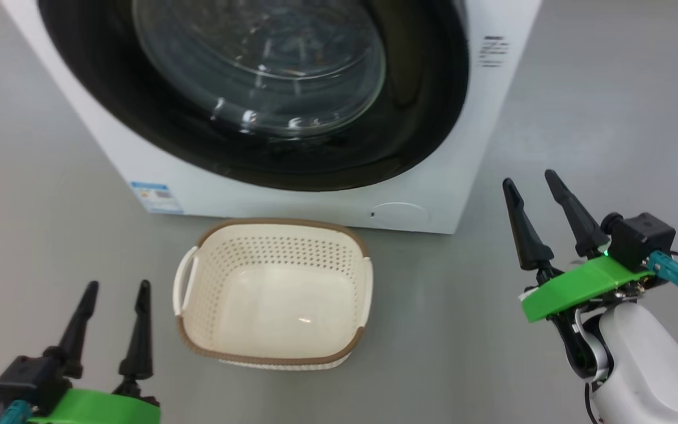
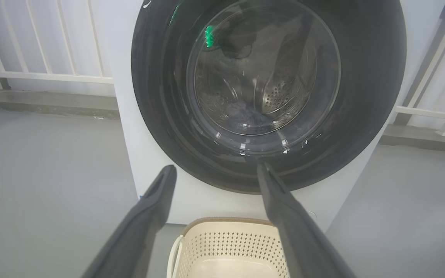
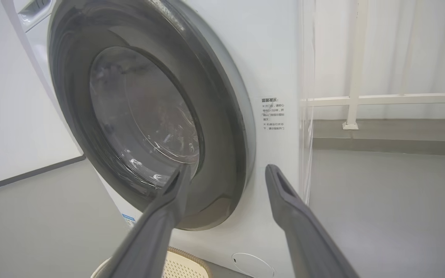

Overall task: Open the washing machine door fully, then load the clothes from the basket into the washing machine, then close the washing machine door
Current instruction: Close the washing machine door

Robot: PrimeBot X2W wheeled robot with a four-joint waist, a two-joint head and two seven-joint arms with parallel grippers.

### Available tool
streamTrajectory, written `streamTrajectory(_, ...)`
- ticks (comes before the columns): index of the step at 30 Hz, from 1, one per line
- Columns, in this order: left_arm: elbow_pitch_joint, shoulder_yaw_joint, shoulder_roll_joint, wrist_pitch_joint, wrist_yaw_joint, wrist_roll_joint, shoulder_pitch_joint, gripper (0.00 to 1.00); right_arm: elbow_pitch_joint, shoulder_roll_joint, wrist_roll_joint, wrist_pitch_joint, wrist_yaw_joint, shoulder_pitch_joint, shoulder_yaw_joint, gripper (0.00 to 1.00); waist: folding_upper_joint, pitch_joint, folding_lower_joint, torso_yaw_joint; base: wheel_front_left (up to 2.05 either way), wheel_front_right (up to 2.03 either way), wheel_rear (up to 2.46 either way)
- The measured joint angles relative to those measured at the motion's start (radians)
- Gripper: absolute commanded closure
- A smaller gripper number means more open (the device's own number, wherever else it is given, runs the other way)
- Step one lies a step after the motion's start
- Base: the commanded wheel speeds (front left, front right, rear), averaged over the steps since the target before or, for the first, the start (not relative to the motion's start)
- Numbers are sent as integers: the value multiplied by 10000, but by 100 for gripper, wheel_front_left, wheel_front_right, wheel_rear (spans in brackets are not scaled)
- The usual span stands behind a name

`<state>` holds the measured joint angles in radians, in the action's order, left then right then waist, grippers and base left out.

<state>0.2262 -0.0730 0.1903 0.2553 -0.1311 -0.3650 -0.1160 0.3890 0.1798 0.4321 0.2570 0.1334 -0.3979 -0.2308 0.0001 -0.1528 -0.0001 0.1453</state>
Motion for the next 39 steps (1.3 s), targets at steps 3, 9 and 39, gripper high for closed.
streamTrajectory(3, 38, 184, 77, 2, 0, 65, 35, 0, -73, -2, 0, -2, 0, 259, 59, 0, 0, 163, 1, -285, 0, 0, 0)
streamTrajectory(9, 130, 596, 130, 0, 0, 249, 376, 0, -272, -6, 0, -2, 0, 863, 115, 0, 0, 496, 0, -964, 0, 0, 0)
streamTrajectory(39, 288, 1680, 140, 0, 0, 414, 1236, 0, -700, 150, -2, -2, 0, 2256, 771, 0, 0, 1078, 1, -2690, 0, 0, 0)
